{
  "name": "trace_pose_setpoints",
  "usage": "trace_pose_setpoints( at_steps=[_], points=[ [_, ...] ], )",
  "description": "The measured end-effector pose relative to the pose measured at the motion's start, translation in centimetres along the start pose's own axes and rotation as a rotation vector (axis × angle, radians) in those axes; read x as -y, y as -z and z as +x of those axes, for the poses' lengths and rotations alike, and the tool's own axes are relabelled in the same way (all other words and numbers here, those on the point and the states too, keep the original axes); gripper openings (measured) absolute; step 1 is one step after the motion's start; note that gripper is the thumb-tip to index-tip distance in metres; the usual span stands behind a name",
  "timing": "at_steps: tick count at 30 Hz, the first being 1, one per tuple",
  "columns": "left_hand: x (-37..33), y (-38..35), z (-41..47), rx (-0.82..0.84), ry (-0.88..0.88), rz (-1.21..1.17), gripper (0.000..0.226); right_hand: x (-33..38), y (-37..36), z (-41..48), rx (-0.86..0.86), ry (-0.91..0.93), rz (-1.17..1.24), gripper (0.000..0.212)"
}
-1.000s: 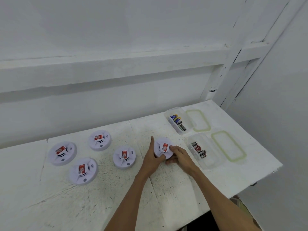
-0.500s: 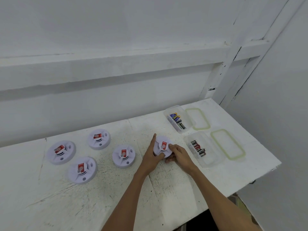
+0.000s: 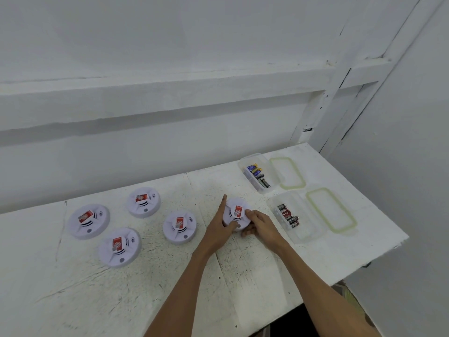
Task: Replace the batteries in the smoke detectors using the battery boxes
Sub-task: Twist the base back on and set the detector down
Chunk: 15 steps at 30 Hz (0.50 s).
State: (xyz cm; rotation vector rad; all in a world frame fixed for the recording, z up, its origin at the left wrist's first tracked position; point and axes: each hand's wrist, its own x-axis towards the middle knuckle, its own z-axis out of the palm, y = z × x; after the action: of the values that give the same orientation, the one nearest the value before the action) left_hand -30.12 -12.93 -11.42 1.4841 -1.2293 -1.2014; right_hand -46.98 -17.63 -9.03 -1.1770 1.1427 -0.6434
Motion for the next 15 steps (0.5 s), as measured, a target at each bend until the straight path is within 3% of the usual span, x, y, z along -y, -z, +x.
trace_pose_setpoints(
  at_steps=[5, 9, 15],
  points=[
    [-1.00, 0.55, -0.74, 0.010, 0.084, -0.240, 0.085, 0.04, 0.04, 0.13, -0.009, -0.016, -0.009, 0.049],
    [-0.80, 0.46, -0.83, -0.028, 0.084, -0.240, 0.058, 0.11, 0.04, 0.12, -0.015, -0.023, -0.006, 0.047],
    [-1.21, 0.64, -1.03, -0.045, 0.088, -0.240, 0.050, 0.30, -0.02, -0.02, -0.011, -0.023, 0.009, 0.043]
  ],
)
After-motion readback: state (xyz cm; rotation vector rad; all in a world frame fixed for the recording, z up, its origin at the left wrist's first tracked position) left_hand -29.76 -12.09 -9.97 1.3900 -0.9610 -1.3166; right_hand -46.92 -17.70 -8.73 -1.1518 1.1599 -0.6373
